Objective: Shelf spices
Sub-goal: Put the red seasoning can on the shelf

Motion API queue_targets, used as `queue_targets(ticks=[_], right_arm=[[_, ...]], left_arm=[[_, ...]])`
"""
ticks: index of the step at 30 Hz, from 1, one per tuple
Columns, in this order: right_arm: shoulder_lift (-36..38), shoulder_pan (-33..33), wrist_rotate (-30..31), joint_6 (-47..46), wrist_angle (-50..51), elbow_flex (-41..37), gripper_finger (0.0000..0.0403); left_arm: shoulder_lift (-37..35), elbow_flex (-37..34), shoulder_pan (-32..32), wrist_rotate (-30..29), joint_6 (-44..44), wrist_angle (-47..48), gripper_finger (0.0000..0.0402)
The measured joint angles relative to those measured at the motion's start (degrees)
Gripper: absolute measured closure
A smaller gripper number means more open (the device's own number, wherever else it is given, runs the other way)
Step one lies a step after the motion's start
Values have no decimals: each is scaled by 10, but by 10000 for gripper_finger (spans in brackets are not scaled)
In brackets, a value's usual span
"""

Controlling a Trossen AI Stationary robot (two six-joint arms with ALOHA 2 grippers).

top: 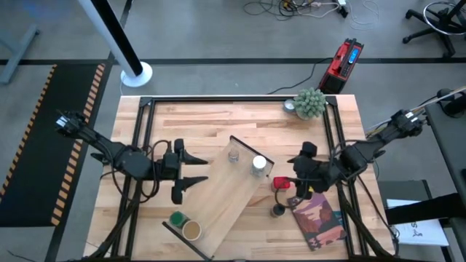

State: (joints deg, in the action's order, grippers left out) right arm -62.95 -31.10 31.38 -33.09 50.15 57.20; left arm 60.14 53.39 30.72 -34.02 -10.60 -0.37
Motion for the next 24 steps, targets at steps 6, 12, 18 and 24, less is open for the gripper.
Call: queue_targets(ticks=[6, 12, 18, 24], right_arm=[[30, -3, 2, -30, -39, -79, 117], [36, -3, 1, -42, -76, -139, 112], [24, -3, 1, -45, -120, -174, 116], [9, -3, -33, -31, -195, -192, 107]], left_arm=[[0, 1, 0, -1, -12, 2, 187], [0, 1, 0, -1, -30, 4, 187], [5, 1, 2, -2, -50, 12, 187], [27, 1, 12, -18, -54, 12, 187]])
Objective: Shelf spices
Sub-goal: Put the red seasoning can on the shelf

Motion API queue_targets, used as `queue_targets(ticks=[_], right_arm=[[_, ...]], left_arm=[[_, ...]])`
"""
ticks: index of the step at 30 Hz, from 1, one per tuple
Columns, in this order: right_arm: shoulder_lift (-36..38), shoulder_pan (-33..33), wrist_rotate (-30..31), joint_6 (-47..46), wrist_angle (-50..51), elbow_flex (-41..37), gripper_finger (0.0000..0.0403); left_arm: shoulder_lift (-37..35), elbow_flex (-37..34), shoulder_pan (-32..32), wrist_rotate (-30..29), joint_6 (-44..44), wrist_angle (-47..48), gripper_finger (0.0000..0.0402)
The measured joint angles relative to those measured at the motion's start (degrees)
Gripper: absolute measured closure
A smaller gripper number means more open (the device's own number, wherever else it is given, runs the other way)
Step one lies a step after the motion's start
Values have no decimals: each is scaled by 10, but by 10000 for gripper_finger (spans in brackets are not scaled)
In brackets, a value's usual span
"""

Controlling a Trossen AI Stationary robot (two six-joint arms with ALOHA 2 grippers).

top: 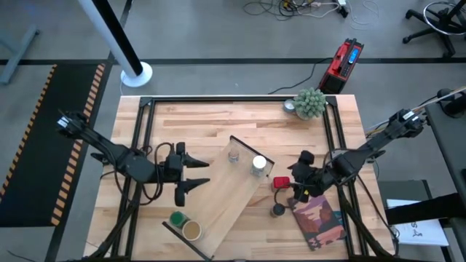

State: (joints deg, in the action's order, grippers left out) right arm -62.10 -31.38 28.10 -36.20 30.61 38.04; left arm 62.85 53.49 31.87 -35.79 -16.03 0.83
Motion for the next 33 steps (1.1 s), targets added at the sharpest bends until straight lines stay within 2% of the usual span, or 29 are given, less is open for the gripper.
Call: queue_targets(ticks=[19, 24, 29, 33], right_arm=[[-105, 6, -28, 52, -46, -1, 98], [-134, 22, -34, 57, -52, -1, 109], [-160, 56, -87, 69, -59, -1, 127], [-168, 64, -100, 76, -62, -1, 149]], left_arm=[[16, 0, 11, -53, -15, -14, 187], [22, 0, 11, -58, -28, -15, 187], [33, 0, 11, -59, -45, -18, 187], [36, 0, 15, -59, -47, -18, 187]])
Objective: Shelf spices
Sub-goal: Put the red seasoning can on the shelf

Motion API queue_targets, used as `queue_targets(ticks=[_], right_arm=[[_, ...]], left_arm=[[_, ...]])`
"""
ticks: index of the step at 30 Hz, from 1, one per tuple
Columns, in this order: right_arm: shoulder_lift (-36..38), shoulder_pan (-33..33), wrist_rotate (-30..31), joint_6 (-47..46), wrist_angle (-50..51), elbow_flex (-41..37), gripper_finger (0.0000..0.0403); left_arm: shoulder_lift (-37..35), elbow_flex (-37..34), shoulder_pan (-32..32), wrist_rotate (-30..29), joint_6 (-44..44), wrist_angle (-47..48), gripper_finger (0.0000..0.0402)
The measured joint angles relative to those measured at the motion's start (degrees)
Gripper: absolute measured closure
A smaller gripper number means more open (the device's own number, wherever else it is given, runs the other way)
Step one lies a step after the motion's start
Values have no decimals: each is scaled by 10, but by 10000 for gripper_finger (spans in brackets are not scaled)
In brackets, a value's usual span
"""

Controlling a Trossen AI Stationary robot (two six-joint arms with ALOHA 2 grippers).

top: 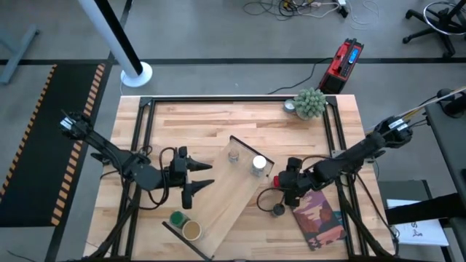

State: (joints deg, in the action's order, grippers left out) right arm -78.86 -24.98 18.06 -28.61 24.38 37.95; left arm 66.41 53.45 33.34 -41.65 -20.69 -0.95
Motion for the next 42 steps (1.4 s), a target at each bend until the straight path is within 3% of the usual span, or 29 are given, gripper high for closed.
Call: queue_targets(ticks=[8, 22, 27, 35, 42], right_arm=[[23, 2, -7, 2, -2, 0, 215], [102, -10, -52, -38, 63, 34, 212], [119, -26, -80, -37, 99, 82, 215], [122, -54, -61, -3, 173, 197, 210], [121, -54, -60, 103, 175, 309, 213]], left_arm=[[-3, 0, 1, 1, 5, 1, 187], [-3, 0, 15, 2, 2, 5, 187], [-3, 0, 28, 3, 2, 5, 187], [-3, 0, 58, 3, 7, 3, 187], [-5, 1, 66, 3, 9, -5, 187]])
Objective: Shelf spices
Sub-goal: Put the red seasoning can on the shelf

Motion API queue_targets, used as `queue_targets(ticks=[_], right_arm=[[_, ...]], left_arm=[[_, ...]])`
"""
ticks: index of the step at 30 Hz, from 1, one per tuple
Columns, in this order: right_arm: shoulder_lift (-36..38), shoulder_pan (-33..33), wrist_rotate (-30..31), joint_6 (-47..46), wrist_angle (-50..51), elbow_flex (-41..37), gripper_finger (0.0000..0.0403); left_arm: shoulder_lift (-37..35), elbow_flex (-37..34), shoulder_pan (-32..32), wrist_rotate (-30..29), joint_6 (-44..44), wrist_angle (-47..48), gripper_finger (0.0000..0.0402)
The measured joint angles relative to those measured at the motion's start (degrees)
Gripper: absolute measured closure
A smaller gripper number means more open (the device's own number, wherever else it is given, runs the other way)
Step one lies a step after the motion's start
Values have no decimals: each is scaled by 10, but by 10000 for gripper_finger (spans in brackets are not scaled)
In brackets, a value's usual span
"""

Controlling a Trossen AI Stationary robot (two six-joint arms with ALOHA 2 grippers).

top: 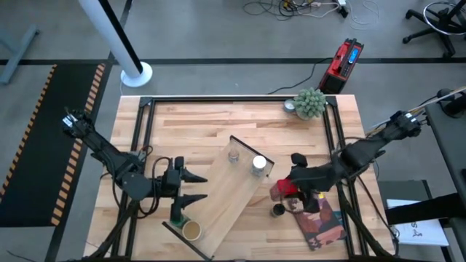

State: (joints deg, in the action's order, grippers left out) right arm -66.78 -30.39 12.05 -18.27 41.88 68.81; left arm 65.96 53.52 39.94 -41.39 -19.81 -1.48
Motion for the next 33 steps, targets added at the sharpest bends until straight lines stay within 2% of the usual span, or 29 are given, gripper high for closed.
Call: queue_targets(ticks=[7, 13, 24, 33], right_arm=[[-31, 13, 6, 126, -4, 107, 213], [-82, 45, -10, 219, -1, 167, 211], [-224, 154, -173, 357, 3, 272, 212], [-347, 218, -249, 451, 117, 426, 210]], left_arm=[[-16, 0, 0, -19, 22, -43, 187], [-38, 0, 0, -22, 57, -73, 187], [-44, 0, -1, -22, 32, -100, 187], [-44, 0, 0, -22, 23, -100, 187]])
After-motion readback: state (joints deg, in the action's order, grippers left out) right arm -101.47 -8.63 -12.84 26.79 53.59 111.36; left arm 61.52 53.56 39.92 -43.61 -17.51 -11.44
